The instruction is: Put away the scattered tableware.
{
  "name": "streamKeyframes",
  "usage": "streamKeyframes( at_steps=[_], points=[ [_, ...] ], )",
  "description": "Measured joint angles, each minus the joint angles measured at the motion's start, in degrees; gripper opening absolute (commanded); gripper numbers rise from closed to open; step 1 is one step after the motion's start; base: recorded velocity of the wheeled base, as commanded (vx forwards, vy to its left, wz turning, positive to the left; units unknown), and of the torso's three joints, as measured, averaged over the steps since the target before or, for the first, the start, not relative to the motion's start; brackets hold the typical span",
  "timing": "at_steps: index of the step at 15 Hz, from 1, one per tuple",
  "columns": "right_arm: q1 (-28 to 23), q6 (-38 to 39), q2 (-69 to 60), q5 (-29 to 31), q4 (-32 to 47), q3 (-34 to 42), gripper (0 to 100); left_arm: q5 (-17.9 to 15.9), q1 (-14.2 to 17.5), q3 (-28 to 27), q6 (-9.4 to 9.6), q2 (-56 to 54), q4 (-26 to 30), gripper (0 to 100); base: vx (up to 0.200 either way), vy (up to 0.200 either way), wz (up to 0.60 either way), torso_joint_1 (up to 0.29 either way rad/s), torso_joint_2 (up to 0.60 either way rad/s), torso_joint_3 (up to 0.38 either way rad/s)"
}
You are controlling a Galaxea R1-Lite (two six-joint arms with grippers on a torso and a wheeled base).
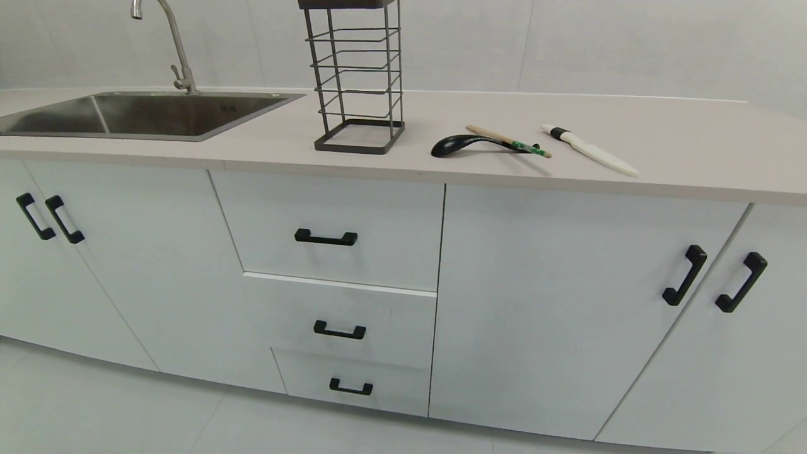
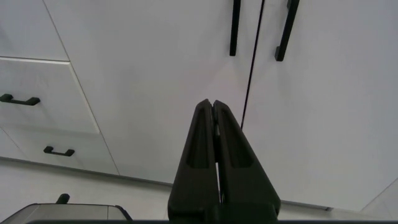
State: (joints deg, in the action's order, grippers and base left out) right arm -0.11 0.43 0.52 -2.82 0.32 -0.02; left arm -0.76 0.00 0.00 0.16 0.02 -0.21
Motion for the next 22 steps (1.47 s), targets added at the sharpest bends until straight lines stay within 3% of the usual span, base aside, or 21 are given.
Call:
streamKeyframes(
  at_steps=[5, 19, 21, 22],
  points=[
    [0.0, 0.0, 0.0, 0.1, 0.0, 0.0, 0, 0.0, 0.0, 0.0, 0.06, 0.0, -0.1, 100, 0.12, 0.0, 0.0, 0.0, 0.0, 0.002],
    [0.1, -0.1, 0.0, 0.0, 0.0, 0.0, 0, -0.3, 0.0, 0.0, 0.16, 0.0, 0.0, 100, 0.0, 0.0, 0.0, 0.0, 0.0, 0.0],
    [0.1, -0.1, 0.0, 0.0, 0.0, 0.0, 0, -1.5, 0.0, 0.0, 0.39, 0.0, 0.0, 100, 0.0, 0.0, 0.0, 0.0, 0.0, 0.0],
    [0.1, -0.1, 0.0, 0.0, 0.0, 0.0, 0, -3.0, 0.0, 0.0, 1.39, 0.0, -1.3, 100, 0.0, 0.0, 0.0, 0.0, 0.0, 0.0]
  ],
)
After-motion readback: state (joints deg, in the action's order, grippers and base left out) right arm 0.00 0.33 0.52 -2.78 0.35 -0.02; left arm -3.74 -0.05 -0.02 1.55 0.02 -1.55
